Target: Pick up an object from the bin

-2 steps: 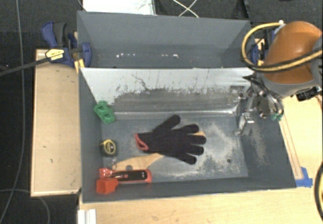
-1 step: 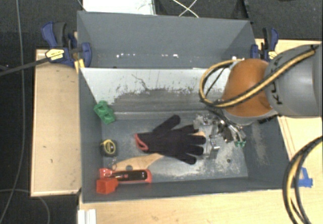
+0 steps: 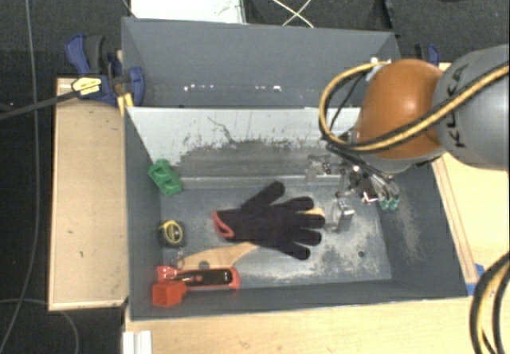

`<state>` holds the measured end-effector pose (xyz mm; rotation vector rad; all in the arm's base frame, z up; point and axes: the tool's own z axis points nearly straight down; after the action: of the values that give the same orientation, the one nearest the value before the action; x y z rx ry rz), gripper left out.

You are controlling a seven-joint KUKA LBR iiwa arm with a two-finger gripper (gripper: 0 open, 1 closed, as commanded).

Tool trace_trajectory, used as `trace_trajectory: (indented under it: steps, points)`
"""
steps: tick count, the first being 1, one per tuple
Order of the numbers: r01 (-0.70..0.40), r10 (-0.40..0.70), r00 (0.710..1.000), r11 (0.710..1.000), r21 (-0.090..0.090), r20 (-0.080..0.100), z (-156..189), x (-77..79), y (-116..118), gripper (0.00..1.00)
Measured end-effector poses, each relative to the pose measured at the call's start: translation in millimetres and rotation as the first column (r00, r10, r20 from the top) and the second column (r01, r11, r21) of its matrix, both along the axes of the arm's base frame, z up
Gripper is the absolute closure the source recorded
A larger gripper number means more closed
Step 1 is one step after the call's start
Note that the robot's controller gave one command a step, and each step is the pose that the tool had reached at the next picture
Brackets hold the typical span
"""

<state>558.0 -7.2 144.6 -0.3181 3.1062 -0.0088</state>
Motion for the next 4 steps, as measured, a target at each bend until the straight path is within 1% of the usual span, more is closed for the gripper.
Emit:
trace_trajectory:
  steps: [1,2,3,4]
  points:
    - [0.586,-0.586,0.810,0.810,0.007,-0.019,-45,-10.2,112,0.00]
    - [0.000,0.000,1.000,1.000,0.000,-0.003,-71,-2.4,87,0.00]
    - [0.641,-0.640,0.768,0.768,0.010,-0.017,-74,-5.9,79,1.00]
    - [0.639,-0.639,0.769,0.769,0.010,-0.018,-73,-5.9,79,1.00]
